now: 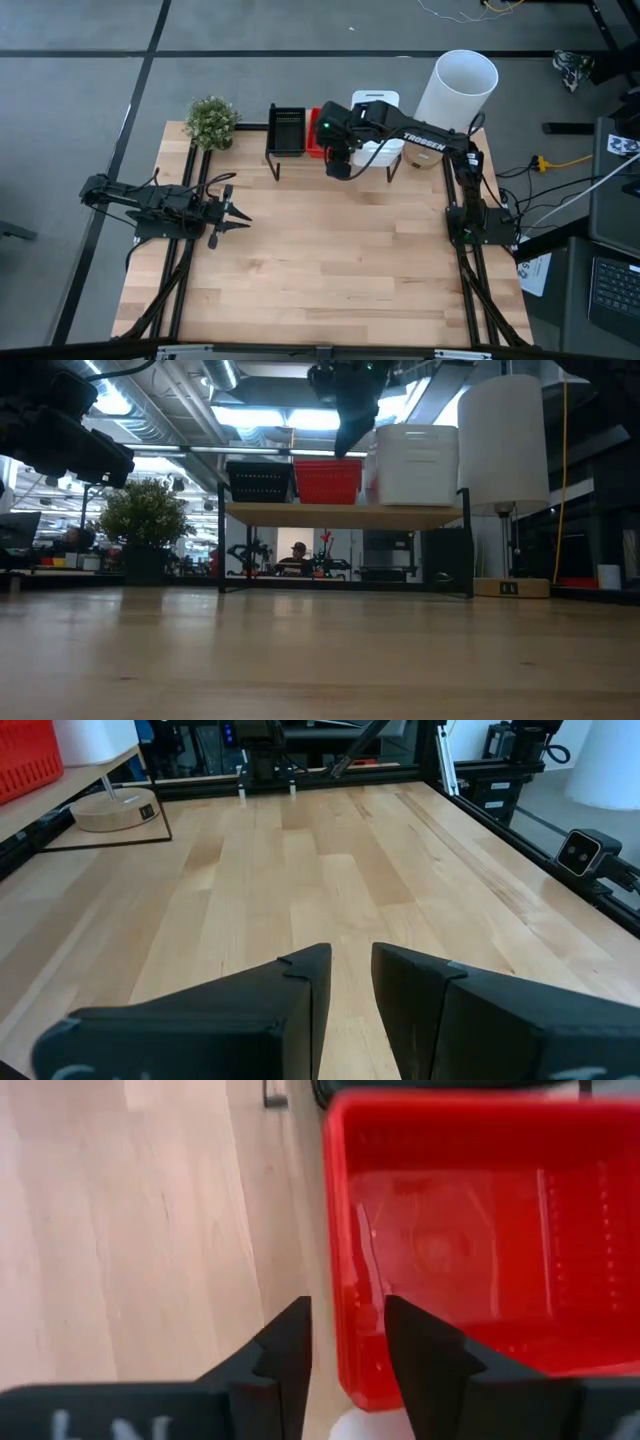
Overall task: Stack baskets on shelf by color
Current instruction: Stack the red bin on top of the stacked red bins on the shelf
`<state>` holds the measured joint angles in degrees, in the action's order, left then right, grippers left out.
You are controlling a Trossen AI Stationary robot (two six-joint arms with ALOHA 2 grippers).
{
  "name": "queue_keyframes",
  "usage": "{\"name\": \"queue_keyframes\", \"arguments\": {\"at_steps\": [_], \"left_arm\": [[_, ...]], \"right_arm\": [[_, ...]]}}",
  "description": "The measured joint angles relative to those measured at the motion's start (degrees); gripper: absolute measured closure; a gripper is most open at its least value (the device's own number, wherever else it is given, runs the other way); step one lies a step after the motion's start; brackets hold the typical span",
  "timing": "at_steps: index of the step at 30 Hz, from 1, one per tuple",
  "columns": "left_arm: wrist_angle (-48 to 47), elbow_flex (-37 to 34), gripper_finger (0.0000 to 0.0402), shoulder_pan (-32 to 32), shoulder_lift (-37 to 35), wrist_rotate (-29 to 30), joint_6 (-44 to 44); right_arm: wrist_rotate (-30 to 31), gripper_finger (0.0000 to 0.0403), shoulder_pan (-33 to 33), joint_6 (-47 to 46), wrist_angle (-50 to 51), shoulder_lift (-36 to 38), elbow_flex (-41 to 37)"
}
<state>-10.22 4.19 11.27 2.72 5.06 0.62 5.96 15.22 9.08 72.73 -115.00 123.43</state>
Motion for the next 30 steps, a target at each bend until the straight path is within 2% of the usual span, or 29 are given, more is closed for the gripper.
{"name": "queue_keyframes", "arguments": {"at_steps": [9,14,19,30], "left_arm": [[-0.01,0.0,0.0333,0.01,0.0,0.0,0.0],[0.0,0.0,0.0333,0.02,0.0,0.0,0.0],[0.0,0.0,0.0333,0.0,0.0,-0.01,0.0],[0.0,0.0,0.0333,0.0,0.0,0.0,0.0]], "right_arm": [[-4.06,0.0277,-2.37,1.75,-12.77,-0.44,0.49],[-4.03,0.0277,-2.39,0.92,-11.63,-1.5,-1.15],[0.3,0.0277,-2.38,0.21,-12.19,-1.68,-2.75],[0.46,0.0277,-2.53,-2.59,-8.85,-1.68,-2.75]]}}
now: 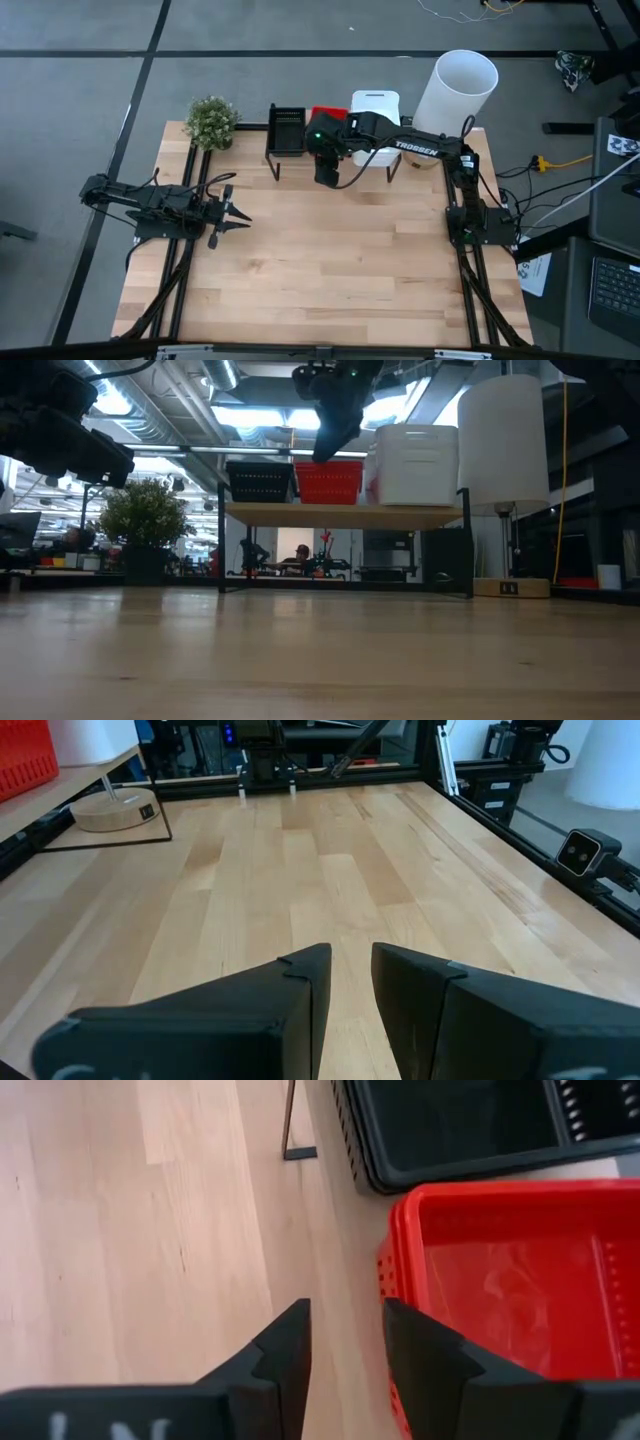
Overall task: Stack baskets on shelf by color
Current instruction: Stack the red bin on top of the stacked red bins on the shelf
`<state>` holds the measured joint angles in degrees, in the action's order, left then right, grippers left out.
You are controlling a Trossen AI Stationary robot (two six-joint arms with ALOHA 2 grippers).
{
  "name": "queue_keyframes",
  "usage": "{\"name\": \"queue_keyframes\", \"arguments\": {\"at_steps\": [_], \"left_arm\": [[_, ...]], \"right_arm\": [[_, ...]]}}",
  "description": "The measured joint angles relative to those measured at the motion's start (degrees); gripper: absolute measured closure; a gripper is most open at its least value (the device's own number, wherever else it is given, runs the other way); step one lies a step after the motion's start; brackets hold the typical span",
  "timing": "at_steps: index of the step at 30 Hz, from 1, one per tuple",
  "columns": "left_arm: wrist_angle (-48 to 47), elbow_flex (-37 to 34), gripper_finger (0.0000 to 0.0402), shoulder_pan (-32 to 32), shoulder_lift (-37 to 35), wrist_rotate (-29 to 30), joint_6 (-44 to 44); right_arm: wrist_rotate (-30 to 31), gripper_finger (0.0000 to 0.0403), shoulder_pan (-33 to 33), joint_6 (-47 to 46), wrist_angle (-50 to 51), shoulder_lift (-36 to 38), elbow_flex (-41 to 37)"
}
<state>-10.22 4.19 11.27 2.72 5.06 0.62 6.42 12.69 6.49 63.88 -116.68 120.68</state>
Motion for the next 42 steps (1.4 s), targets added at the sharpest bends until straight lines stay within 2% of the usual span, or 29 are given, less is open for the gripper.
{"name": "queue_keyframes", "arguments": {"at_steps": [7,9,12,14,26,36,39,42], "left_arm": [[-0.01,0.0,0.0333,0.0,0.0,-0.01,-0.01],[-0.02,0.0,0.0333,0.0,0.0,0.0,0.0],[-0.01,0.0,0.0333,0.02,0.0,-0.01,0.0],[0.0,0.0,0.0333,0.01,0.0,-0.01,-0.01],[0.0,0.0,0.0333,0.02,0.0,-0.02,0.0],[0.0,0.0,0.0333,0.01,0.0,-0.01,0.0],[0.0,0.0,0.0333,0.0,0.0,0.0,0.0],[0.0,0.0,0.0333,0.0,0.0,-0.02,0.0]], "right_arm": [[0.2,0.0277,-0.5,1.01,-3.21,0.0,1.37],[3.38,0.0277,-0.58,2.17,-4.79,0.0,2.29],[11.9,0.0277,-0.42,3.1,-4.44,0.01,3.04],[13.16,0.0277,0.56,2.99,-1.75,0.02,3.05],[11.99,0.0277,1.18,1.23,10.7,0.04,2.29],[13.02,0.0277,0.11,1.15,7.12,0.04,4.68],[10.42,0.0277,-0.49,0.86,6.38,0.09,5.87],[3.06,0.0277,-1.44,-0.52,8.98,0.09,6.54]]}}
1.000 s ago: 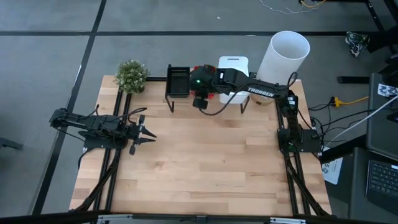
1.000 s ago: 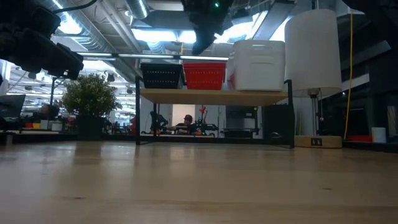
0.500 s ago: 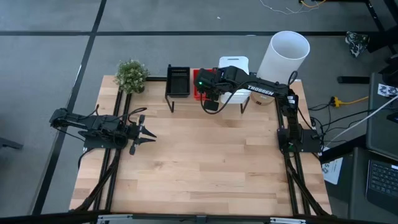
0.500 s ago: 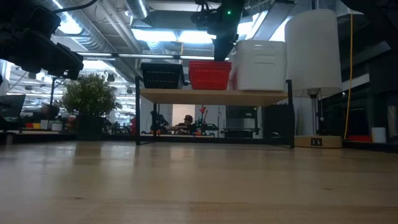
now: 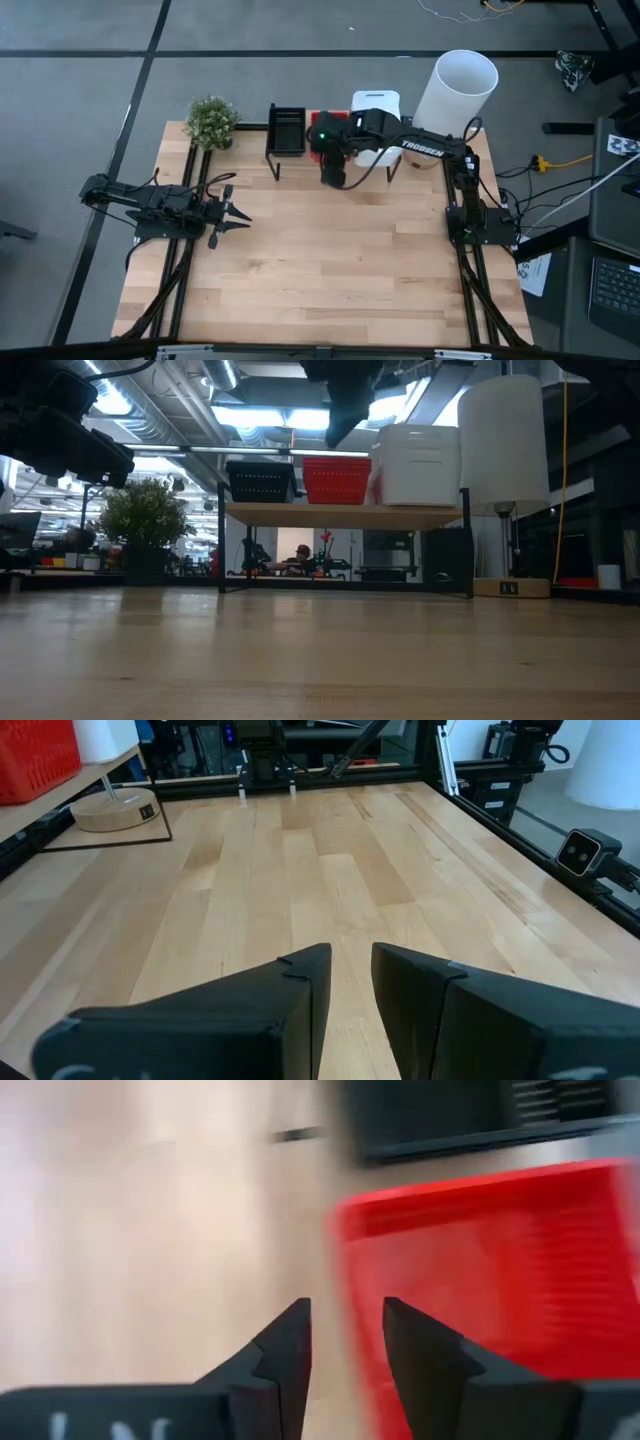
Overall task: Stack baskets on shelf by color
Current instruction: Stack the red bin on top of the stacked red bins on the shelf, then return to Home Position
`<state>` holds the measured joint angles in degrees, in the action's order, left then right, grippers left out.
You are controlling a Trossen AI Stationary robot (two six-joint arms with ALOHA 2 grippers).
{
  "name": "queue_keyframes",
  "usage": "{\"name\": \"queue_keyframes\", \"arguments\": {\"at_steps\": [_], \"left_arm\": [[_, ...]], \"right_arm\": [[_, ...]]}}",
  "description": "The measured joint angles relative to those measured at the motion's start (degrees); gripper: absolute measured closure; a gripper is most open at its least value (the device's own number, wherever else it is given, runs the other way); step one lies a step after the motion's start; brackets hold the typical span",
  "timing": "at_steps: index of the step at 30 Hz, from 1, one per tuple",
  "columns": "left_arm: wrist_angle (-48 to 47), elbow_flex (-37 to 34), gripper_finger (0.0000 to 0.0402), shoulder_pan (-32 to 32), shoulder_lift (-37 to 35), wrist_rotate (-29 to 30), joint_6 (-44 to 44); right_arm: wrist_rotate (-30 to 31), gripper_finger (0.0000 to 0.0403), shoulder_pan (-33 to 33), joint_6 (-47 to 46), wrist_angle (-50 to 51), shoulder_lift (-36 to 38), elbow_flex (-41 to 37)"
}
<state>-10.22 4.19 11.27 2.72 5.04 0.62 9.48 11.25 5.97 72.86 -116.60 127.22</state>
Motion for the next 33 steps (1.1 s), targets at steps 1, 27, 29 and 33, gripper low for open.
{"name": "queue_keyframes", "arguments": {"at_steps": [1,27,29,33], "left_arm": [[0.0,0.0,0.0333,0.01,0.0,0.02,-0.01],[0.0,0.0,0.0333,0.02,0.0,0.0,0.0],[0.01,0.0,0.0333,0.01,0.0,0.02,0.0],[0.01,-0.01,0.0333,0.01,0.0,0.02,0.0]], "right_arm": [[-2.87,0.0277,-0.32,-0.24,1.12,0.0,0.02],[4.38,0.0277,-1.27,-0.83,0.0,-1.85,-1.99],[3.99,0.0277,-1.27,-0.78,-0.09,-1.81,-1.99],[-1.04,0.0277,-1.5,0.71,0.65,-1.77,-1.3]]}}
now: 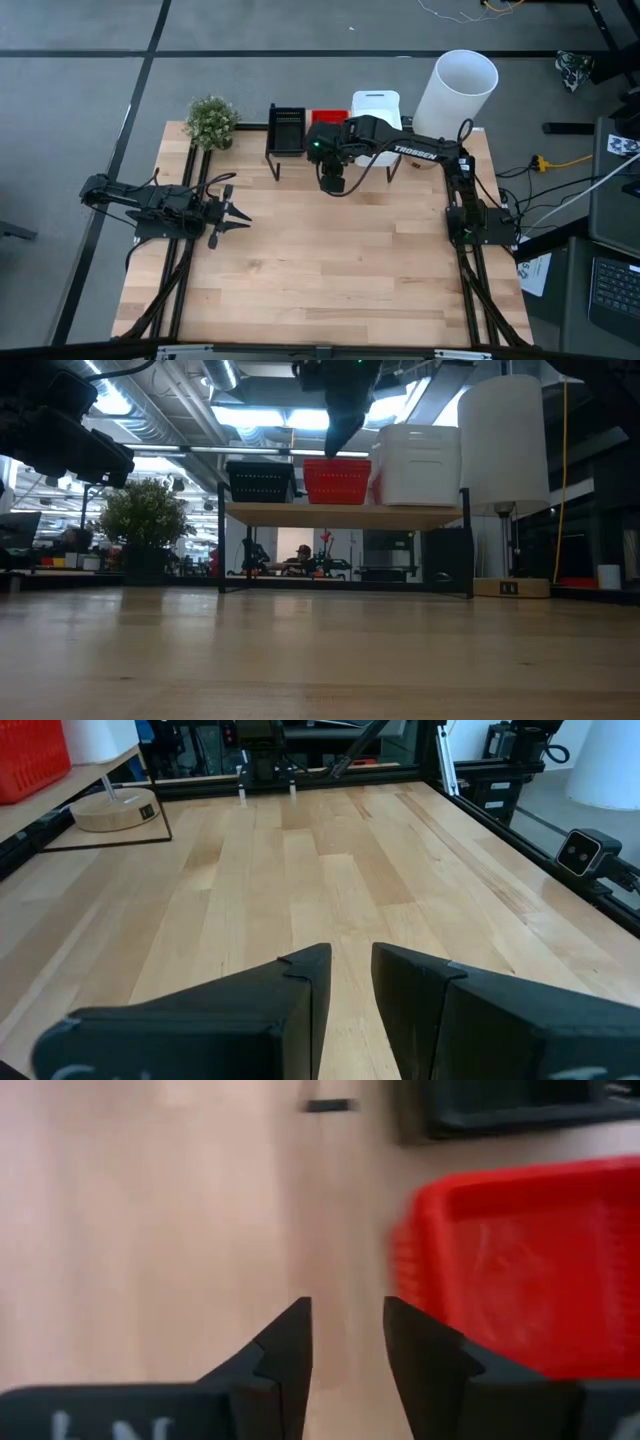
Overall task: Stack baskets on shelf by color
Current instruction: Return to Home Position
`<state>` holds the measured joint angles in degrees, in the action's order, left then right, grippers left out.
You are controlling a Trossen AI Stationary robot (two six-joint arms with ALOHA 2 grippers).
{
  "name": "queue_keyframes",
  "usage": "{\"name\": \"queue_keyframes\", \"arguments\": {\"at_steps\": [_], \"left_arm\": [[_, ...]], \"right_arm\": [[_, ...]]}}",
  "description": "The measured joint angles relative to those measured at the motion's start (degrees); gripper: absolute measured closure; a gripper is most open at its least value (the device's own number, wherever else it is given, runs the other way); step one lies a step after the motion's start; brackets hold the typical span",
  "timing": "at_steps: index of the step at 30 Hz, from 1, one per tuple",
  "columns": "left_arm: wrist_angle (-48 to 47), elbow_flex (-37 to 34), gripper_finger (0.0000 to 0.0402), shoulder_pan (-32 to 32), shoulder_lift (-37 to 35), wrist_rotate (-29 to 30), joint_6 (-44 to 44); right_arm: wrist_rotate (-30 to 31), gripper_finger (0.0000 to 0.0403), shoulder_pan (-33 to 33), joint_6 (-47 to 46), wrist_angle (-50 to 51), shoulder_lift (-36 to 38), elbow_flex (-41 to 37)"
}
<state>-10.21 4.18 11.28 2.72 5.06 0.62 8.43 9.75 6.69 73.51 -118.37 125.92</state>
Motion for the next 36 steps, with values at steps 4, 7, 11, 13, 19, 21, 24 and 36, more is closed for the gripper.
{"name": "queue_keyframes", "arguments": {"at_steps": [4,7,11,13,19,21,24,36], "left_arm": [[-0.01,0.01,0.0333,0.01,0.0,0.0,-0.02],[0.0,0.01,0.0333,0.0,0.0,0.0,-0.01],[-0.01,0.01,0.0333,0.0,0.0,0.0,-0.01],[0.0,0.01,0.0333,0.01,0.0,0.0,0.0],[0.01,-0.01,0.0333,0.01,0.0,-0.01,0.0],[-0.01,0.01,0.0333,0.01,0.0,0.0,-0.01],[0.01,0.01,0.0333,-0.01,0.0,0.0,0.0],[0.01,-0.01,0.0333,0.01,0.0,0.0,-0.02]], "right_arm": [[-7.38,0.0277,-0.91,4.38,3.72,0.28,3.33],[-9.49,0.0277,-1.29,2.95,5.3,0.44,4.38],[-9.84,0.0277,-2.27,-2.83,8.87,0.4,3.05],[-10.06,0.0277,-3.34,-4.84,9.26,0.39,1.23],[-9.04,0.0277,-7.08,-6.65,8.41,3.73,-7.64],[-9.03,0.0277,-8.55,-6.72,3.76,8.12,-15.66],[-9.23,0.0277,-10.79,-8.37,-8.81,18.35,-33.12],[-8.97,0.0277,-17.27,-20.91,-74.14,64.93,-99.86]]}}
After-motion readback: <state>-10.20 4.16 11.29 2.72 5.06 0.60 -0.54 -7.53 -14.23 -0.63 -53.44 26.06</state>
